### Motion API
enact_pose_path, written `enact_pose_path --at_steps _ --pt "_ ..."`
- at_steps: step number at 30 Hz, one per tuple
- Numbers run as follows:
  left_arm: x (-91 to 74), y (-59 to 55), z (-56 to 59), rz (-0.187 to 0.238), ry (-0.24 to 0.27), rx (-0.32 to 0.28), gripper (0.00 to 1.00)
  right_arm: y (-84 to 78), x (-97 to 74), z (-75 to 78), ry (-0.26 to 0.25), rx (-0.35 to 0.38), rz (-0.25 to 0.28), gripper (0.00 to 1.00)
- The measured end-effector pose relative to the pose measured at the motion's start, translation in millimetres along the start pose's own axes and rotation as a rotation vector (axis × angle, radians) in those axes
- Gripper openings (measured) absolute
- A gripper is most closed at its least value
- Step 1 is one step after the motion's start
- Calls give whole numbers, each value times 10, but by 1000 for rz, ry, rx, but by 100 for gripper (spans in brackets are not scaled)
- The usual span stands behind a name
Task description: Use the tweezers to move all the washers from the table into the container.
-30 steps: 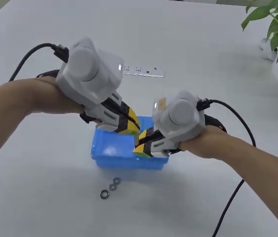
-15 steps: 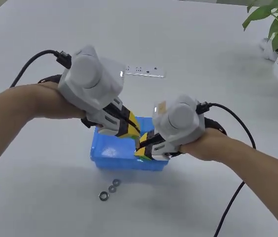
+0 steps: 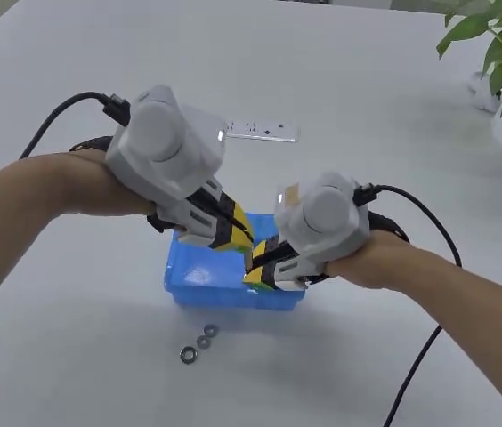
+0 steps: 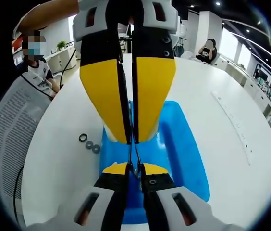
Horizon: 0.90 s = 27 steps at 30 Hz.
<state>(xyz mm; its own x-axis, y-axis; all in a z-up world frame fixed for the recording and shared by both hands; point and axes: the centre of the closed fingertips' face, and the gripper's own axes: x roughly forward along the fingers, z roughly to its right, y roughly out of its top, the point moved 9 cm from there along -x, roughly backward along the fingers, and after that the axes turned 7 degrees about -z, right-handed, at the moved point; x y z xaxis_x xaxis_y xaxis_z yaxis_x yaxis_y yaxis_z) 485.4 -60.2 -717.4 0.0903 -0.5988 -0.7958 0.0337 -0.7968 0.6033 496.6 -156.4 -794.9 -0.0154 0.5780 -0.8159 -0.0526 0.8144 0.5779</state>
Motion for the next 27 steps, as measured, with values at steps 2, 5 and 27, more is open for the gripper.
enact_pose_path --at_steps 2,5,27 --pt "-19 11 5 0 5 1 5 12 -14 2 -3 -2 1 12" --pt "-51 33 16 2 10 4 5 39 -43 -10 -6 -8 3 12" --pt "-373 247 161 -5 55 50 5 280 -327 -124 -65 -43 37 12"
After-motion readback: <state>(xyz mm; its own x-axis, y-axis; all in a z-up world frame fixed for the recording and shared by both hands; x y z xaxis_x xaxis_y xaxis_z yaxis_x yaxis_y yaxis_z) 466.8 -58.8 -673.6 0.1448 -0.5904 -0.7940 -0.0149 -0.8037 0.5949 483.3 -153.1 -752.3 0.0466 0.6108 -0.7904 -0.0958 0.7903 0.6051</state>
